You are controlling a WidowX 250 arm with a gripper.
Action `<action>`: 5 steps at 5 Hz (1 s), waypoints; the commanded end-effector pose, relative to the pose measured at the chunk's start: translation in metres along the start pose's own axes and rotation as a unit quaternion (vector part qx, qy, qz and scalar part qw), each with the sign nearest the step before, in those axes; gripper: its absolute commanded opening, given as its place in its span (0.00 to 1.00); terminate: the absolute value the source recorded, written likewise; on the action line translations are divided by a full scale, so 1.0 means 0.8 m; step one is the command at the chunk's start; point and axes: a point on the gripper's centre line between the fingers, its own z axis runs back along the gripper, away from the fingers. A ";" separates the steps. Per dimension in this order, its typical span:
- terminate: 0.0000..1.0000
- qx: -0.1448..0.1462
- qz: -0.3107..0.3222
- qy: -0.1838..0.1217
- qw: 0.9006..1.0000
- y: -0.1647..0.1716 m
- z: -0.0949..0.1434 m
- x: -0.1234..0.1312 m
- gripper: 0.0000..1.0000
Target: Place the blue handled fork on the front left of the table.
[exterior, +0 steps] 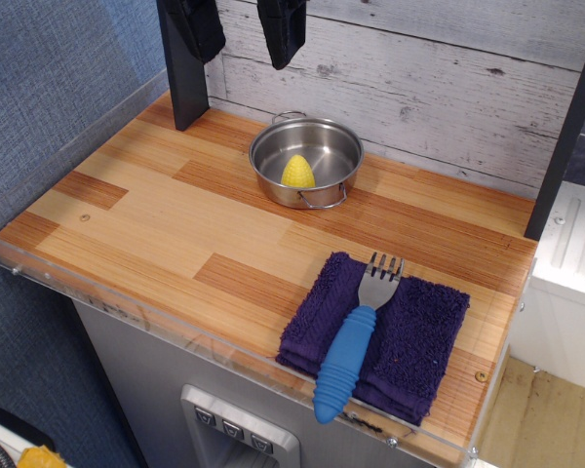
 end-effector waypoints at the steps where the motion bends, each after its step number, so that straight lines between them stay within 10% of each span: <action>1: 0.00 0.000 0.000 0.000 1.000 0.000 0.000 0.000 1.00; 5: 0.00 0.009 -0.054 0.028 0.998 -0.101 -0.020 -0.068 1.00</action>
